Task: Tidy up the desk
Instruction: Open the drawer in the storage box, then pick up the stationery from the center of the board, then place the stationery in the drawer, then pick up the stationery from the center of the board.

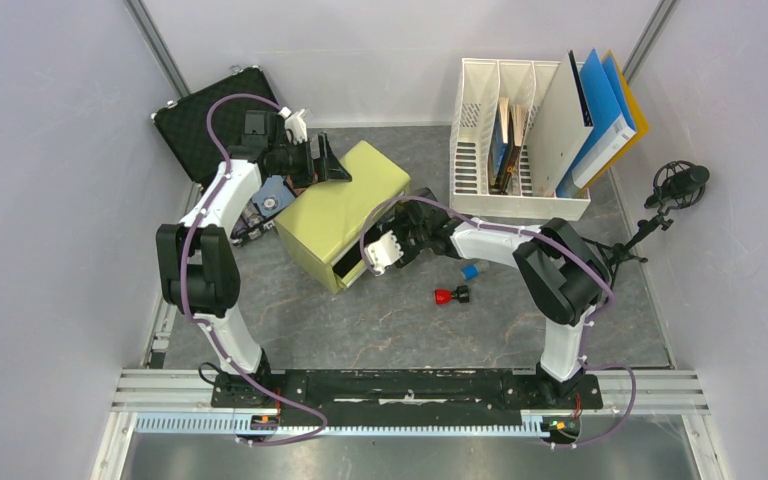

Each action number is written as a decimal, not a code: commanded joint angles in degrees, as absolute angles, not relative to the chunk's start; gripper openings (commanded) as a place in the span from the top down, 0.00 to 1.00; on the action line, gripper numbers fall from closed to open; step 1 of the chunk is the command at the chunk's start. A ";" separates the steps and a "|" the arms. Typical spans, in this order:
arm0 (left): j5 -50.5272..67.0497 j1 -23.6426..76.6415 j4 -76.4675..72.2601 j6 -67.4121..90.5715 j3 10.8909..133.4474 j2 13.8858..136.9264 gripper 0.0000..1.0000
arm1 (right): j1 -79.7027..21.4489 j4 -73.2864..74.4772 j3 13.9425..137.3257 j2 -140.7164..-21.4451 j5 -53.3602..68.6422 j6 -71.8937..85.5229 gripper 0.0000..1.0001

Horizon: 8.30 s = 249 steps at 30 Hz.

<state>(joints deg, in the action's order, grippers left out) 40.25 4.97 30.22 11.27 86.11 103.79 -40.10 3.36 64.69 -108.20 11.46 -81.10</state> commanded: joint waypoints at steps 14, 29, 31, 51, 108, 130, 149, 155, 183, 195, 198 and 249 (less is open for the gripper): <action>28.40 5.10 34.16 7.91 84.02 108.89 0.01 | -39.97 21.83 72.32 -105.29 12.44 -84.42 0.34; 28.35 5.10 34.95 7.67 85.34 109.07 0.01 | -39.98 21.65 73.31 -98.91 13.89 -77.22 0.25; 28.08 5.10 35.15 7.47 85.82 108.83 0.01 | -40.01 22.22 72.75 -97.39 14.34 -75.73 0.25; 26.12 5.01 35.77 6.25 89.19 107.05 0.00 | -39.57 40.37 54.23 -76.88 23.57 -59.71 0.24; 25.49 2.46 41.39 7.65 101.24 100.84 0.00 | -51.39 37.66 81.72 -97.82 6.51 -73.43 0.91; 26.22 0.87 41.64 7.03 97.85 99.34 0.00 | -58.53 27.44 82.13 -104.94 -1.12 -79.06 0.82; 26.41 0.60 41.55 7.12 96.55 98.59 0.00 | -59.53 22.80 79.81 -106.29 -0.18 -78.87 0.67; 26.28 0.44 41.52 7.03 96.16 97.96 0.00 | -60.29 22.88 79.54 -107.32 -0.15 -79.43 0.67; 27.33 0.35 40.87 8.53 96.51 98.53 0.00 | -55.10 27.00 77.21 -95.82 -4.48 -70.60 0.43; 28.30 0.35 40.25 8.79 96.51 98.66 0.00 | -38.54 47.92 72.19 -90.66 7.64 -73.68 0.31; 28.22 0.35 40.23 8.49 96.57 98.62 0.00 | -36.00 49.36 68.82 -90.34 7.16 -75.40 0.30; 30.84 -8.98 43.77 7.43 102.75 94.77 0.00 | -41.69 53.66 88.20 -102.30 10.79 -74.52 0.87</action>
